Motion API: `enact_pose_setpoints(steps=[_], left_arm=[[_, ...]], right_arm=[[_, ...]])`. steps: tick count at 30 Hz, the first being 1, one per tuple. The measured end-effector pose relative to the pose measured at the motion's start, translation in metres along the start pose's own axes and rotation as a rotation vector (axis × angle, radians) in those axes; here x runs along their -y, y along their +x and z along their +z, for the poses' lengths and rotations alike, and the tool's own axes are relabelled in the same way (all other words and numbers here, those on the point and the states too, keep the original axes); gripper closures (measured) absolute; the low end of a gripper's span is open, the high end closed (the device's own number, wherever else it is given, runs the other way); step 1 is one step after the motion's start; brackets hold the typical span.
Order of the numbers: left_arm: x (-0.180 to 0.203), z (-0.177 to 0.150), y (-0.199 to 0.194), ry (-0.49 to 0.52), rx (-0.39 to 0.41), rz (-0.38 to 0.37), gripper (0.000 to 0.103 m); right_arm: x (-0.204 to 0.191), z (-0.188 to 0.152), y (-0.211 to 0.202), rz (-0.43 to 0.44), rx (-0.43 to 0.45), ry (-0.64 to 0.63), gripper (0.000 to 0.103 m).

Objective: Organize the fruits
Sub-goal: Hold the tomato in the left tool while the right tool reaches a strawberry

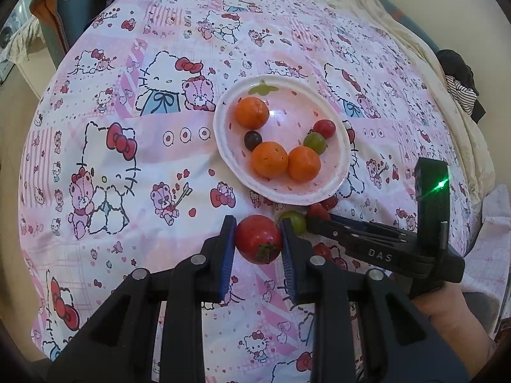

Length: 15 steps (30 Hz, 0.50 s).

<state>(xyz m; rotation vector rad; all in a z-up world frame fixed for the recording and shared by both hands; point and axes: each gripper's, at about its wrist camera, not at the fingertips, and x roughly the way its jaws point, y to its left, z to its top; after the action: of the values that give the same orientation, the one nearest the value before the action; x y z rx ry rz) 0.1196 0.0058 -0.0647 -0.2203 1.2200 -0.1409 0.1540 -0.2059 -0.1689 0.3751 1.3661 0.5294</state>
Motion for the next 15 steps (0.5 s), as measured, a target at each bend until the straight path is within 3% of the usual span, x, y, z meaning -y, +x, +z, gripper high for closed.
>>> enact_pose_setpoints(steps=[8,12,15], left_arm=[[-0.002,0.000,-0.004,-0.006,0.011,0.003,0.079],[0.001,-0.001,-0.004,-0.002,0.012,0.002,0.079],[0.002,-0.003,-0.004,0.005,0.014,0.006,0.079]], right_arm=[[0.006,-0.011,-0.019,0.042,0.014,0.012,0.073],[0.007,-0.017,-0.024,0.019,0.016,-0.003,0.070],[-0.003,-0.016,-0.022,-0.077,0.016,-0.048,0.069]])
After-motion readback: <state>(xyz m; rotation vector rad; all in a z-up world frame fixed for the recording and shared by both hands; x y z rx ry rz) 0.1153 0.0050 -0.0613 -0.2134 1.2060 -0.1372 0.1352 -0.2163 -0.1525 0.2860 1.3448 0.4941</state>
